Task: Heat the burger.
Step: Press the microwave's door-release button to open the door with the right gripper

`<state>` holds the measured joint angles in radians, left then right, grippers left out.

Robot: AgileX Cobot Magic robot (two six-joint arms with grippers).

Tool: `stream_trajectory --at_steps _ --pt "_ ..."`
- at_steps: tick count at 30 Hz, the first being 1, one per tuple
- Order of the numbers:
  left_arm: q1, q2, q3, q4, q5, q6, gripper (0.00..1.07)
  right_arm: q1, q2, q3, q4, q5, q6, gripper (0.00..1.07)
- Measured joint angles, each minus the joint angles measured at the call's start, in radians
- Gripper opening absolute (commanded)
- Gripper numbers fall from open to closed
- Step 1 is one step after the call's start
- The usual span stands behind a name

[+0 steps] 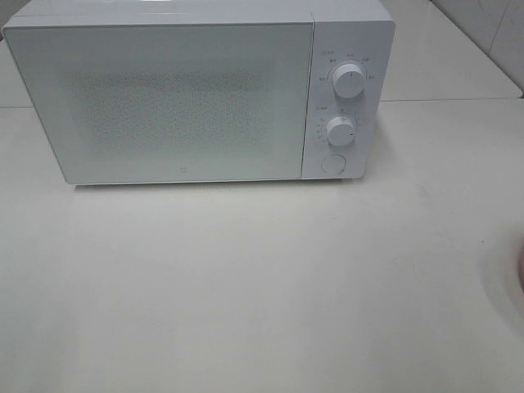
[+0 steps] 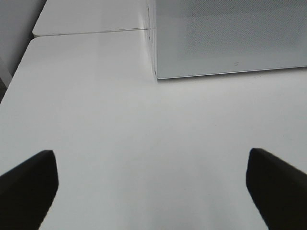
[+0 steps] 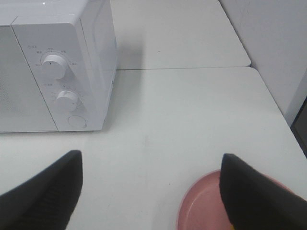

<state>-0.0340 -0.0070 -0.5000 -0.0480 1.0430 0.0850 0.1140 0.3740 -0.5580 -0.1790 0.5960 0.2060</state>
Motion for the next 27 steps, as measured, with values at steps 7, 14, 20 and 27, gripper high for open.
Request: stream_trajectory --at_steps 7,14,20,27 --pt "0.000 0.000 0.000 0.000 0.000 0.000 1.00 0.000 0.114 0.000 -0.007 -0.124 0.000 0.76" --pt "0.000 0.000 0.000 0.000 0.000 0.000 1.00 0.000 0.226 0.000 -0.007 -0.246 0.000 0.76" --pt "0.000 0.000 0.000 0.000 0.000 0.000 1.00 0.000 0.310 0.000 -0.010 -0.345 0.000 0.76" --pt "0.000 0.000 0.000 0.000 0.000 0.000 1.00 0.000 0.427 0.000 -0.049 -0.477 0.000 0.76"
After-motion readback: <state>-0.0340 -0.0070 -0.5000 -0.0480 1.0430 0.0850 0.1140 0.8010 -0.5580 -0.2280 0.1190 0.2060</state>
